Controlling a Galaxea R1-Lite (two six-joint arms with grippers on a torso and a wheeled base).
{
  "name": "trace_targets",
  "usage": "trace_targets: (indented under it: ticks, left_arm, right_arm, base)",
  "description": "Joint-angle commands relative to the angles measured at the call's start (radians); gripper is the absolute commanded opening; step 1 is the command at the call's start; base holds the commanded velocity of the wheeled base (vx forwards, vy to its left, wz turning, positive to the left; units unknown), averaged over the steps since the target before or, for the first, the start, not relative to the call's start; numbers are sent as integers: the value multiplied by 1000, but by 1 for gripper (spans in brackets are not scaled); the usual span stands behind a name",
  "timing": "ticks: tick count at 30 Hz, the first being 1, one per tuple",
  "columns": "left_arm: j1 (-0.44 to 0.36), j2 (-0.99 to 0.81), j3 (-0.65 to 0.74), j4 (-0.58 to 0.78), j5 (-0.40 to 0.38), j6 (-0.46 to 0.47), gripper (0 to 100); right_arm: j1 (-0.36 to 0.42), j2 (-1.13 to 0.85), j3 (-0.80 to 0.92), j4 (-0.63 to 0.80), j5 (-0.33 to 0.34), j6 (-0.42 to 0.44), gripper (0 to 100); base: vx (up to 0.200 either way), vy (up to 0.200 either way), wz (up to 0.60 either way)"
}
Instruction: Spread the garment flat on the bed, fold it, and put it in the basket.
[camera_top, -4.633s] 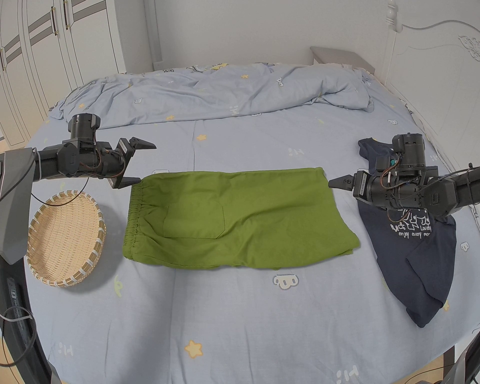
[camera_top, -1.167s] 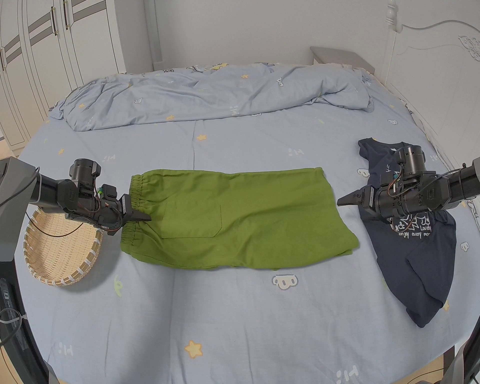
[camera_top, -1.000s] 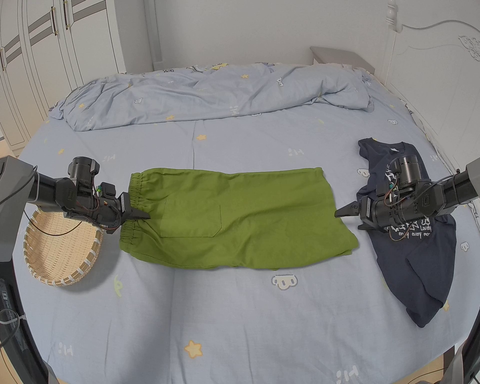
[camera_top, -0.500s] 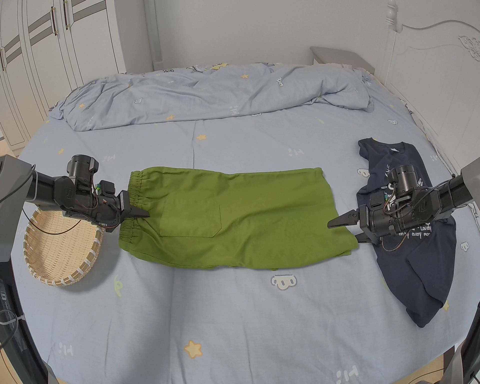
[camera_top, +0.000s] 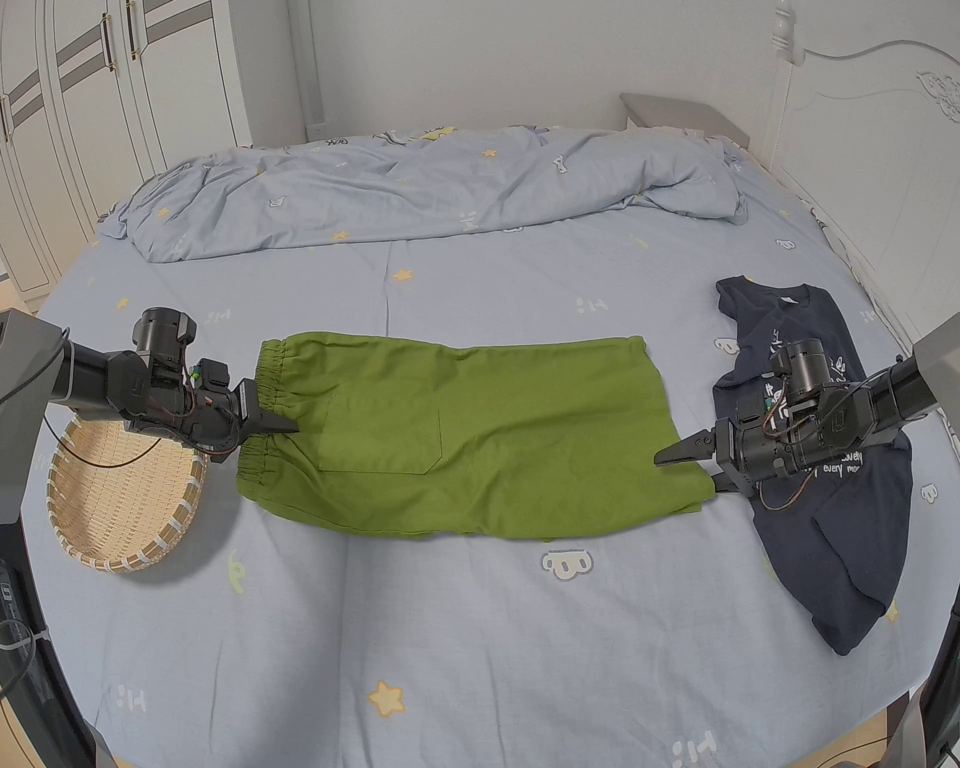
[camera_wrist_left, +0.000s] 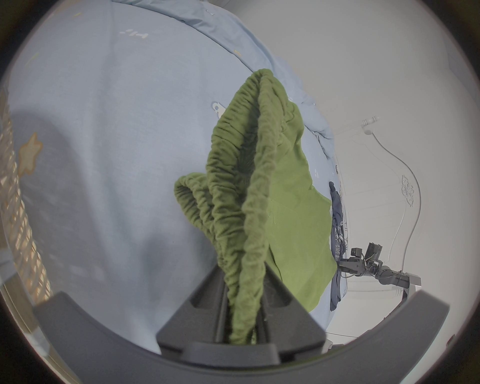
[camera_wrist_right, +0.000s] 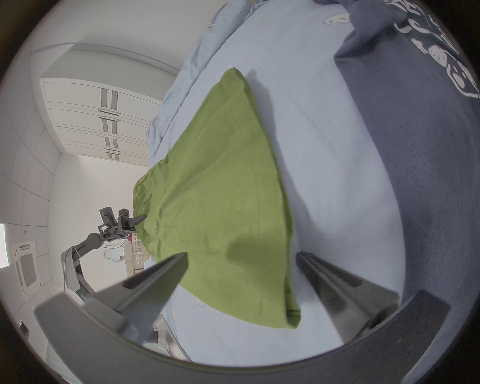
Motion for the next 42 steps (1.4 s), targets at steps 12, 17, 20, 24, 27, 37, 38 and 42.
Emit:
trace_targets:
  ticks: [12,17,20,24,27,37,38,42]
  left_arm:
    - [3,-2,0,0,0,0,0]
    - [5,-16,3,0,0,0,0]
    - [6,-26,8,8,0,0,0]
    - [5,-65,28,33,0,0,0]
    - [3,-101,69,54,2,5,0]
    - [31,-290,364,48,7,15,0]
    - [33,-332,450,43,7,35,0]
    - [33,-410,617,37,11,70,0]
  right_arm:
    - [-8,4,0,1,0,-16,0]
    - [-8,-10,13,2,-1,-18,0]
    - [-10,-68,31,10,-1,-16,0]
    - [-2,-165,91,11,-1,-18,0]
    - [-1,-229,135,14,-1,-18,0]
    - [19,-430,358,67,-1,-19,0]
    - [36,-470,421,71,-1,-19,0]
    - [73,-545,560,82,-8,-21,0]
  base:
    - [0,0,0]
    - [0,0,0]
    - [0,0,0]
    - [0,0,0]
    - [0,0,0]
    - [0,0,0]
    - [0,0,0]
    - [0,0,0]
